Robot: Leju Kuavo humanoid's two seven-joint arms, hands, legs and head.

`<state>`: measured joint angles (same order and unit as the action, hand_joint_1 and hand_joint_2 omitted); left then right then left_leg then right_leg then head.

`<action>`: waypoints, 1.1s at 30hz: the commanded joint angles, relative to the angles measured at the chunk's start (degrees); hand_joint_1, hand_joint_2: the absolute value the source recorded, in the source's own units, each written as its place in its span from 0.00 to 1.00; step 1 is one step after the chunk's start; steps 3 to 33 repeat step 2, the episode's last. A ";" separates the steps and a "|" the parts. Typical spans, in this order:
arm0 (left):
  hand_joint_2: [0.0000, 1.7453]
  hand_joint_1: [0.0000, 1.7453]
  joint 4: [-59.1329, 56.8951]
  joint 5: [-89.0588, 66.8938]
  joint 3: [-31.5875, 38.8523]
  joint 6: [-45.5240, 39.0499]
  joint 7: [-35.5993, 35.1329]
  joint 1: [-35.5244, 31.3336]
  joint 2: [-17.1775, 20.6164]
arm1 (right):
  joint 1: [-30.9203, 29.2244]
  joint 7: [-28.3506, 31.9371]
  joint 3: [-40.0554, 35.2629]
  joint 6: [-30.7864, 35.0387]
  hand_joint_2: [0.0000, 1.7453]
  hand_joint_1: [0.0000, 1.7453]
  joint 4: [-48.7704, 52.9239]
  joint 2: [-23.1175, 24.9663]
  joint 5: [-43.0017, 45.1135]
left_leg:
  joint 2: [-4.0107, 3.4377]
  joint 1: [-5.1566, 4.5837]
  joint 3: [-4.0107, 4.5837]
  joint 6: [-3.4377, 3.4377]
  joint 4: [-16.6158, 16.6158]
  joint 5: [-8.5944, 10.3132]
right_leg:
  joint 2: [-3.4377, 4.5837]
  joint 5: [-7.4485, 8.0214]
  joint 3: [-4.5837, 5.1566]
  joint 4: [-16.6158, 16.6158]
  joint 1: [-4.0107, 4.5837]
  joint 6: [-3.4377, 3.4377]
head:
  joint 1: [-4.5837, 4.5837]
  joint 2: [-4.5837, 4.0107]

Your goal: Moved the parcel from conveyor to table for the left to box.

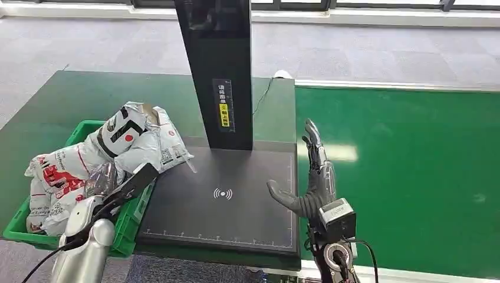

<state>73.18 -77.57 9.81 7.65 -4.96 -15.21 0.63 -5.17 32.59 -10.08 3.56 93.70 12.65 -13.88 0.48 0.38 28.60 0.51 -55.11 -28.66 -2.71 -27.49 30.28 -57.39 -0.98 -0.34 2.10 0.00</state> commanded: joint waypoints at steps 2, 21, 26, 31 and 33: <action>1.00 1.00 -13.53 -0.05 -0.51 1.33 -1.11 8.08 -0.27 | 2.20 0.03 0.62 0.24 1.00 0.00 -4.71 -1.99 -0.23 | -0.40 -0.06 1.55 0.00 -0.59 0.32 | 0.57 0.41 1.79 -0.71 -0.02 0.07 | -0.02 0.00; 1.00 1.00 -13.53 -0.05 -0.51 1.33 -1.11 8.08 -0.27 | 2.20 0.03 0.62 0.24 1.00 0.00 -4.71 -1.99 -0.23 | -0.40 -0.06 1.55 0.00 -0.59 0.32 | 0.57 0.41 1.79 -0.71 -0.02 0.07 | -0.02 0.00; 1.00 1.00 -13.53 -0.05 -0.51 1.33 -1.11 8.08 -0.27 | 2.20 0.03 0.62 0.24 1.00 0.00 -4.71 -1.99 -0.23 | -0.40 -0.06 1.55 0.00 -0.59 0.32 | 0.57 0.41 1.79 -0.71 -0.02 0.07 | -0.02 0.00; 1.00 1.00 -13.53 -0.05 -0.51 1.33 -1.11 8.08 -0.27 | 2.20 0.03 0.62 0.24 1.00 0.00 -4.71 -1.99 -0.23 | -0.40 -0.06 1.55 0.00 -0.59 0.32 | 0.57 0.41 1.79 -0.71 -0.02 0.07 | -0.02 0.00; 1.00 1.00 -13.53 -0.05 -0.51 1.33 -1.11 8.08 -0.27 | 2.20 0.03 0.62 0.24 1.00 0.00 -4.71 -1.99 -0.23 | -0.40 -0.06 1.55 0.00 -0.59 0.32 | 0.57 0.41 1.79 -0.71 -0.02 0.07 | -0.02 0.00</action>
